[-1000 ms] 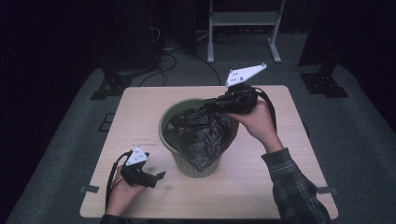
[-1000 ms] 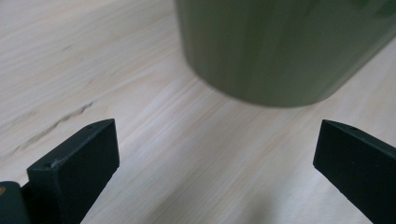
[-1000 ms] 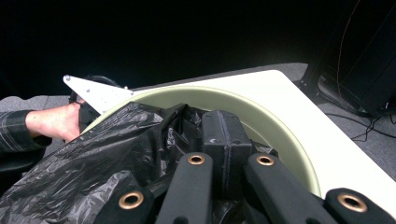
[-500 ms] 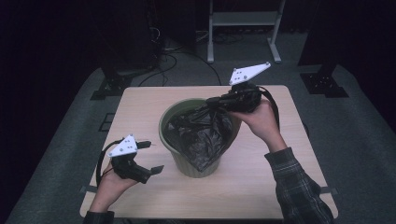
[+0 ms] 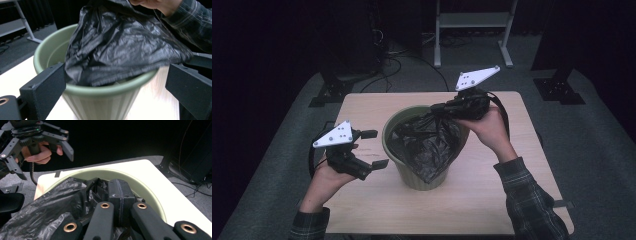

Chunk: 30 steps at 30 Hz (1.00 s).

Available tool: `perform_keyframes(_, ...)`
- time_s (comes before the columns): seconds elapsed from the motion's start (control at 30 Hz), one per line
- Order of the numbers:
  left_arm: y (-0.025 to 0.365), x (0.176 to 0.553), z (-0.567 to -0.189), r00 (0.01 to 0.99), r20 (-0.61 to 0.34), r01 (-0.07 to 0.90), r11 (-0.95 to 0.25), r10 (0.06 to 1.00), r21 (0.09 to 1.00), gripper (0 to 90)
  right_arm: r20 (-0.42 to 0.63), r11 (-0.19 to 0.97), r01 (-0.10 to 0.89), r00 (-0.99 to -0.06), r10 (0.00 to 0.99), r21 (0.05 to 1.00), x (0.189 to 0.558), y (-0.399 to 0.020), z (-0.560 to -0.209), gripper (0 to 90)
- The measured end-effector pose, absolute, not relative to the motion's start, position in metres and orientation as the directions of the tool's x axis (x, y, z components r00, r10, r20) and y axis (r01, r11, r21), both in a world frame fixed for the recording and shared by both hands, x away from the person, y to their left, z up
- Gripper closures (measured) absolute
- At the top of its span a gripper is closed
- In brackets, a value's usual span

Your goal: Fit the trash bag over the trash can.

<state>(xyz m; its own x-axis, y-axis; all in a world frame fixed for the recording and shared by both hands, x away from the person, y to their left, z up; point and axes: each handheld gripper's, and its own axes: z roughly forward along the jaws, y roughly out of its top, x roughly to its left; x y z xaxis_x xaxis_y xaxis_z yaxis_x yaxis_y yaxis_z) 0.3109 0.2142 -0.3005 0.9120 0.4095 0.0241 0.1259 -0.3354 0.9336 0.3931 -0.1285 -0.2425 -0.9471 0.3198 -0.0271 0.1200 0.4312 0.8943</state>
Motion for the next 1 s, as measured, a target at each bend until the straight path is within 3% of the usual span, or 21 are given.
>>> perform_keyframes(0.53,0.168,0.34,-0.288,0.925,0.002,0.135,-0.335,0.379,0.932,5.2,-0.022,0.422,0.094,-0.964,0.263,0.902,0.395,-0.087,-0.24,90.0)
perform_keyframes(1.0,0.142,0.353,-0.281,0.923,-0.093,0.201,-0.262,0.374,0.944,23.4,-0.027,0.416,0.088,-0.965,0.262,0.905,0.392,-0.088,-0.24,90.0)
